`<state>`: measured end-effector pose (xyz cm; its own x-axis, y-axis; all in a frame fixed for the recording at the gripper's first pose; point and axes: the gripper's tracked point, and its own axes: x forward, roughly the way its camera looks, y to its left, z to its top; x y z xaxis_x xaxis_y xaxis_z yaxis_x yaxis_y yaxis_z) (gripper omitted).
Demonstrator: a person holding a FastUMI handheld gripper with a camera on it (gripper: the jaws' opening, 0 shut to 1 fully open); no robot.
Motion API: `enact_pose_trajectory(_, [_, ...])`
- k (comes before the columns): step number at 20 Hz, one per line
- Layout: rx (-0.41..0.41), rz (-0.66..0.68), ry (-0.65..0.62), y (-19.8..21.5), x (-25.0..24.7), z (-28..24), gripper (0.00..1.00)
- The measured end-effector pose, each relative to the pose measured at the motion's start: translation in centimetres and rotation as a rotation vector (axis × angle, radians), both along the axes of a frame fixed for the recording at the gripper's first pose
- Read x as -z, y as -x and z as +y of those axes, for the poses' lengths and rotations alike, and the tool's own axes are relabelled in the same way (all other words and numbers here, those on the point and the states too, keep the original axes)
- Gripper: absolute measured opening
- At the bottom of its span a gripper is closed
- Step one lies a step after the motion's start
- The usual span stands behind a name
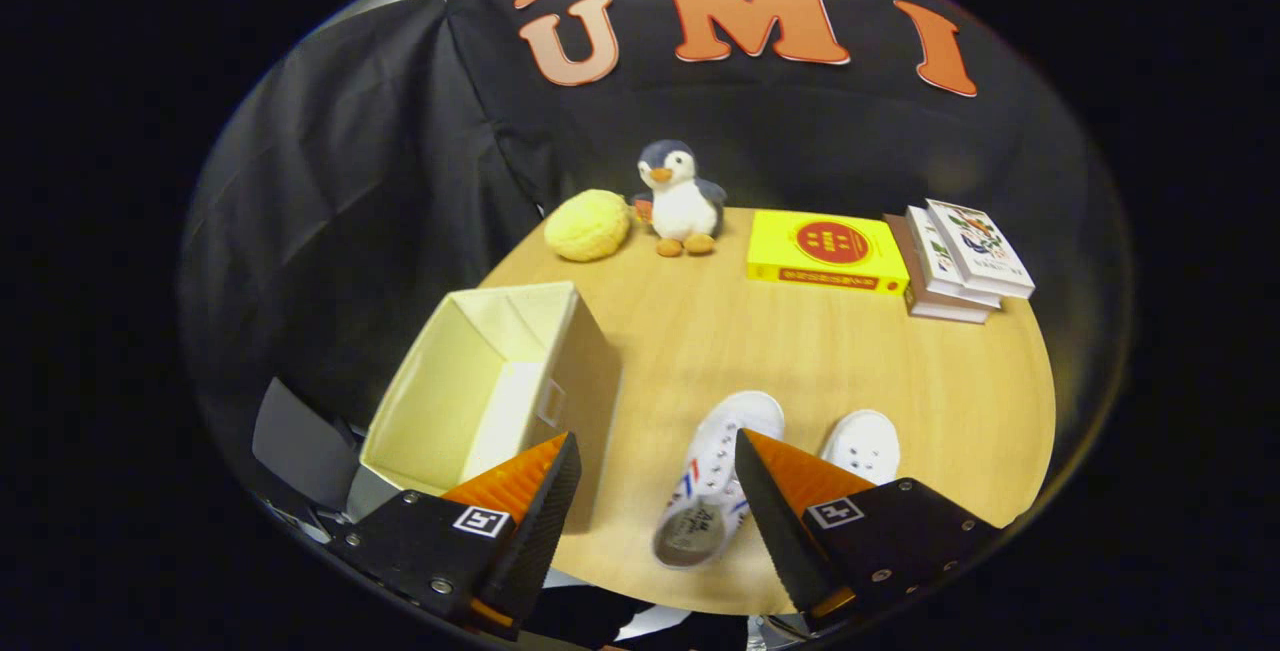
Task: Open the storage box then place both shoes into the box .Put the left shoe in first, then the right shoe, with the right side of both shoes facing outward in a uniform manner.
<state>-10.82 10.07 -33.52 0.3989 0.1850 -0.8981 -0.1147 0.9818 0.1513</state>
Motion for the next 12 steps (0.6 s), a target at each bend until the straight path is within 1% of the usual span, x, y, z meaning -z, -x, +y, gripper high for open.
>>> enact_pose_trajectory(5, [-0.006, 0.085, 0.107, 5.0, 4.3, -4.3, 0.87])
enact_pose_trajectory(8, [-0.016, 0.140, 0.110, 6.9, 6.4, -4.7, 0.81])
enact_pose_trajectory(9, [-0.028, 0.151, 0.102, 7.4, 6.9, -4.5, 0.80])
enact_pose_trajectory(12, [-0.067, 0.171, 0.134, 8.1, 8.7, -4.3, 0.79])
